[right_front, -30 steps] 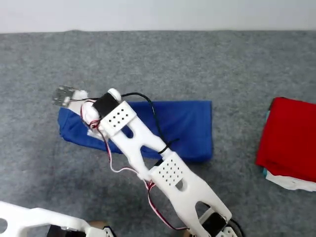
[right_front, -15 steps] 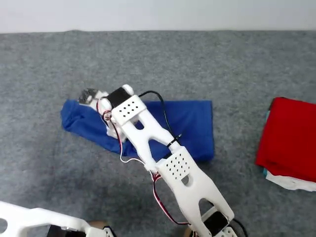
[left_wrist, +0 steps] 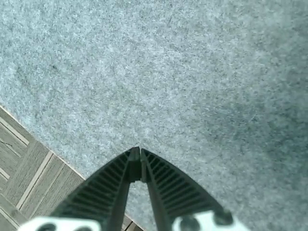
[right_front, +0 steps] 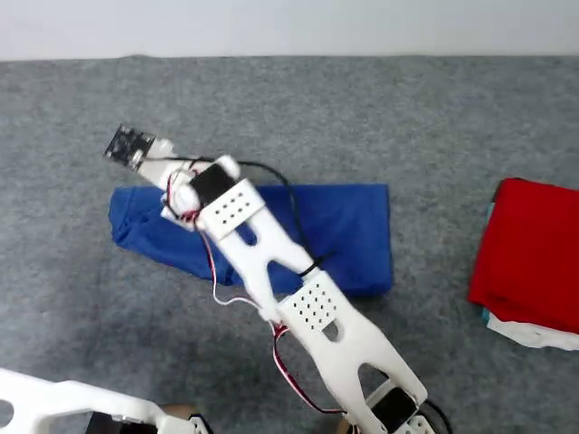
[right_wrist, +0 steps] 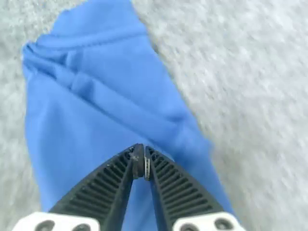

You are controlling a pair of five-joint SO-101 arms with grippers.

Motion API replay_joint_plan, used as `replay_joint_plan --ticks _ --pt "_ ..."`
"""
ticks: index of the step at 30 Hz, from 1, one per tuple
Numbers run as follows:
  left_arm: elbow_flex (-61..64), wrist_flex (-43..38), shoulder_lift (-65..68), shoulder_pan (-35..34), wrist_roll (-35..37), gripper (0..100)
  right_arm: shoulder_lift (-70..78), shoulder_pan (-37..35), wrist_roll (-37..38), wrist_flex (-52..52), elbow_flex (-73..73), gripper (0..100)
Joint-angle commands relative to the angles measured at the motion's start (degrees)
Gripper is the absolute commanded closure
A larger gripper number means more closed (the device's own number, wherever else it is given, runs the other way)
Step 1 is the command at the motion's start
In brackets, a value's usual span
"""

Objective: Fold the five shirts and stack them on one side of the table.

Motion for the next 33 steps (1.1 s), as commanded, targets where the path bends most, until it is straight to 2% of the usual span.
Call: replay_joint_plan --ticks 1,7,14,19,28,30,33 --pt "-2.42 0.18 -0.62 0.44 0.35 100 1.27 -2.51 -0.18 -5.85 -2.73 98.8" --pt "-2.42 0.18 -0.62 0.18 0.35 100 4.44 -8.57 -0.18 -6.81 -2.81 98.8" --pt "-2.24 0.18 -0.62 0.09 0.35 100 3.91 -8.66 -0.18 -6.20 -3.52 98.9" --pt "-2.33 0.18 -0.62 0.18 0.35 100 1.10 -8.22 -0.18 -1.63 -7.30 98.9" --pt "-10.33 4.31 -2.81 -0.70 0.35 100 -8.40 -2.24 -0.44 17.45 -9.32 98.9" --pt "-11.74 6.59 -5.27 0.97 0.35 100 -10.95 -0.40 -0.44 21.76 -9.23 98.7" --pt "-11.56 10.55 -9.93 5.10 0.35 100 -14.99 3.56 -2.20 22.29 -8.00 98.9"
